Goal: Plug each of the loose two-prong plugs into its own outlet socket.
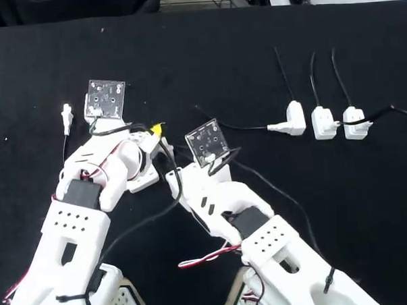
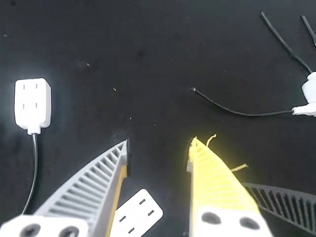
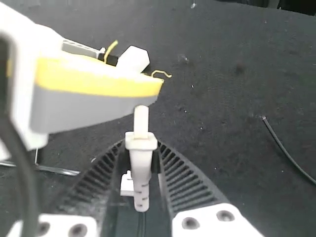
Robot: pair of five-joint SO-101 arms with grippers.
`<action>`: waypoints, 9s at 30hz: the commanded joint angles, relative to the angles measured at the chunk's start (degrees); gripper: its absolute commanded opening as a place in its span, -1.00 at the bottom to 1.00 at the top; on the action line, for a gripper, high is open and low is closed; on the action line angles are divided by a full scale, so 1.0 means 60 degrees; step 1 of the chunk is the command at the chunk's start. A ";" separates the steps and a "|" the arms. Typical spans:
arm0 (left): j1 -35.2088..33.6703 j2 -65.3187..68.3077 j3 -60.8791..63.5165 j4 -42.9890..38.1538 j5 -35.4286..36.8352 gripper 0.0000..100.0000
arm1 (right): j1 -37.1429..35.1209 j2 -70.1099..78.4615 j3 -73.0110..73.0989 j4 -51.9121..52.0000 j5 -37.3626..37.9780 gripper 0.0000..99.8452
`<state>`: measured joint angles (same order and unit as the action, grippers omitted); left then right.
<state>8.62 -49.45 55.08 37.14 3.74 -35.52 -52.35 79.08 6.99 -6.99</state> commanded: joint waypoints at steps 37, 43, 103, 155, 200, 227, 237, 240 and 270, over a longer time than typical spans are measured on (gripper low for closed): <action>-0.0579 -0.0029 -0.1414 0.0029 0.0293 -0.61 | -0.1099 -0.0520 -0.0066 0.0366 0.0659 -0.98; -0.0535 -0.0015 -0.0886 0.0029 0.0381 -0.61 | -0.1084 -0.0593 -0.0066 0.0337 0.0674 -0.98; -0.0183 -0.2315 0.0740 0.1026 -0.1143 -0.61 | -0.0777 -0.0608 -0.0007 0.0015 0.0674 -0.98; -0.3172 -0.2330 -0.0608 0.2344 -0.1143 -0.61 | -0.0513 -0.0432 -0.1004 0.2842 0.1436 -0.98; -0.3319 -0.2300 0.3875 0.0952 -0.0410 -0.61 | 0.0205 1.1714 -1.6418 1.5282 0.1377 -0.98; -0.1165 0.4132 -0.0227 0.1158 -0.1114 -0.61 | 0.2359 0.3480 -0.6850 1.2938 0.3766 -0.98; -0.1956 0.3810 -0.1648 0.1275 -0.1377 -0.61 | 0.4322 0.3465 -0.6850 1.2923 0.4733 -0.98; -0.1912 0.4103 -0.2044 0.1040 -0.1377 -0.61 | 0.4762 0.3465 -0.6850 1.2938 0.4967 -0.98; -0.1414 0.2755 -0.2308 0.2945 -0.1553 -0.61 | 0.4425 0.2176 -0.6586 1.3392 0.4923 -0.98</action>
<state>7.21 -25.36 39.96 49.63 -2.59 -7.47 -35.65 41.01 86.64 22.64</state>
